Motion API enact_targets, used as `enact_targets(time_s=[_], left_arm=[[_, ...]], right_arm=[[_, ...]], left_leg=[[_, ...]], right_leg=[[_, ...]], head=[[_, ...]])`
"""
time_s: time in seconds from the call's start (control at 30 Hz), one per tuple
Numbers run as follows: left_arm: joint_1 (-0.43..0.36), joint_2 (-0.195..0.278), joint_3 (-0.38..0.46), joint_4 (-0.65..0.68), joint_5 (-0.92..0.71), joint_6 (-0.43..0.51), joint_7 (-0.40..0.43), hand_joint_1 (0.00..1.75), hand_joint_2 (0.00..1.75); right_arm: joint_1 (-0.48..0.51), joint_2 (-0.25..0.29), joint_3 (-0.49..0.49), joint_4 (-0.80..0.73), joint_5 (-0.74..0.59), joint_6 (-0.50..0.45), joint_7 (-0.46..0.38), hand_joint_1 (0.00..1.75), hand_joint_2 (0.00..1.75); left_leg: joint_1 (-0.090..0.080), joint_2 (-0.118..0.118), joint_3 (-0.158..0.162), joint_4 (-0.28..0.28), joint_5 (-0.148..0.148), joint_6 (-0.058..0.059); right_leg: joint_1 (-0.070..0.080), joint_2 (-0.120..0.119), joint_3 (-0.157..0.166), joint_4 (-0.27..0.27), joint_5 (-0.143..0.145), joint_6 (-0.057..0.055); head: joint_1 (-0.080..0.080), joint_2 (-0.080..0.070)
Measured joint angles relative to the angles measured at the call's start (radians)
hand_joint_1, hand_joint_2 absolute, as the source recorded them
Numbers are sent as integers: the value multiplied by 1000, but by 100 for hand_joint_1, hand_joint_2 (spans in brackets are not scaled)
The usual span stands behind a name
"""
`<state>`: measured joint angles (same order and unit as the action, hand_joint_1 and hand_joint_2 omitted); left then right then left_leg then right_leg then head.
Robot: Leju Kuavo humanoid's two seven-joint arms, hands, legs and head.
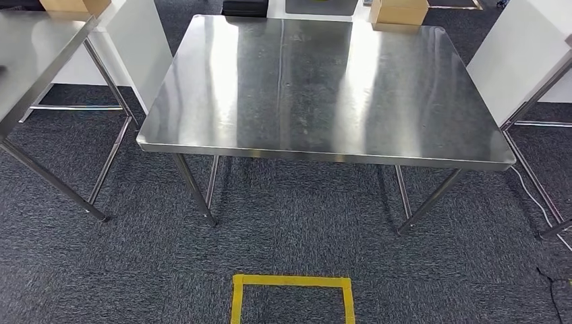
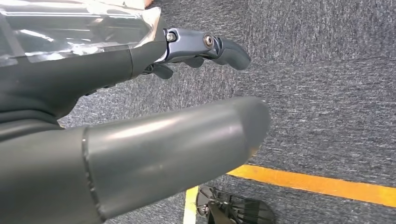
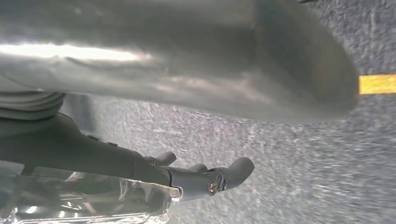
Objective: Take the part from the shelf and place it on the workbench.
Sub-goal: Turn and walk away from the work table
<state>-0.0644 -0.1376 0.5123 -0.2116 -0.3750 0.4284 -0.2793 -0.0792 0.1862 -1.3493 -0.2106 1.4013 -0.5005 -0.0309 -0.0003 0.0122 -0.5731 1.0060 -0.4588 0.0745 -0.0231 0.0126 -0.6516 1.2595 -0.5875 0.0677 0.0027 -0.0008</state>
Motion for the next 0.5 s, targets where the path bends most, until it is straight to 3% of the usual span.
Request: enact_targets(time_s=[0.07,0.1,0.13,0.2,0.27,0.3,0.37,0.43,0.47,0.5], left_arm=[[-1,0,0,0,1,-1,1,0,0],[-1,0,0,0,1,-1,1,0,0],[-2,0,0,0,1,-1,1,0,0],[-2,-1,0,0,1,-2,1,0,0],[-2,-1,0,1,3,-1,1,0,0],[-1,0,0,1,3,-1,1,0,0],[-1,0,0,2,4,-1,1,0,0],[-1,0,0,2,4,-1,1,0,0],[-1,0,0,2,4,-1,1,0,0],[-1,0,0,3,4,-1,1,0,0]], right_arm=[[-1,-1,0,0,-1,0,0,0,0],[-3,-1,0,0,-1,0,0,0,0],[-4,-1,0,0,-1,0,-1,0,0],[-6,-1,0,0,-1,0,-1,0,0],[-7,0,0,0,-1,0,-1,0,0],[-7,0,0,0,-1,0,-1,0,0],[-6,1,0,0,-1,0,-1,0,0],[-6,1,0,0,-1,0,-2,0,0],[-5,1,0,0,-1,0,-2,0,0],[-5,2,0,0,-1,1,-3,0,0]], left_leg=[[3,2,-7,3,6,-11],[3,2,-11,5,10,-18],[3,2,-13,7,13,-25],[1,0,-17,9,21,-38],[5,-3,-25,18,13,-50],[8,-4,-34,36,-10,-56],[13,-7,-66,127,-98,-65],[14,-9,-95,243,-167,-72],[15,-10,-92,269,-171,-74],[16,-10,-72,260,-156,-75]], right_leg=[[-7,-7,99,-152,37,18],[-6,-7,143,-217,56,19],[-3,-7,165,-259,66,16],[6,-2,163,-268,74,-3],[-2,-3,151,-271,81,-24],[-5,-5,144,-272,87,-36],[-5,-8,129,-272,103,-55],[-1,-11,112,-270,119,-61],[0,-11,102,-267,126,-60],[1,-11,92,-264,132,-58]], head=[[1,0],[2,0],[2,0],[3,0],[2,0],[1,0],[-2,0],[-3,0],[-3,0],[-3,0]])
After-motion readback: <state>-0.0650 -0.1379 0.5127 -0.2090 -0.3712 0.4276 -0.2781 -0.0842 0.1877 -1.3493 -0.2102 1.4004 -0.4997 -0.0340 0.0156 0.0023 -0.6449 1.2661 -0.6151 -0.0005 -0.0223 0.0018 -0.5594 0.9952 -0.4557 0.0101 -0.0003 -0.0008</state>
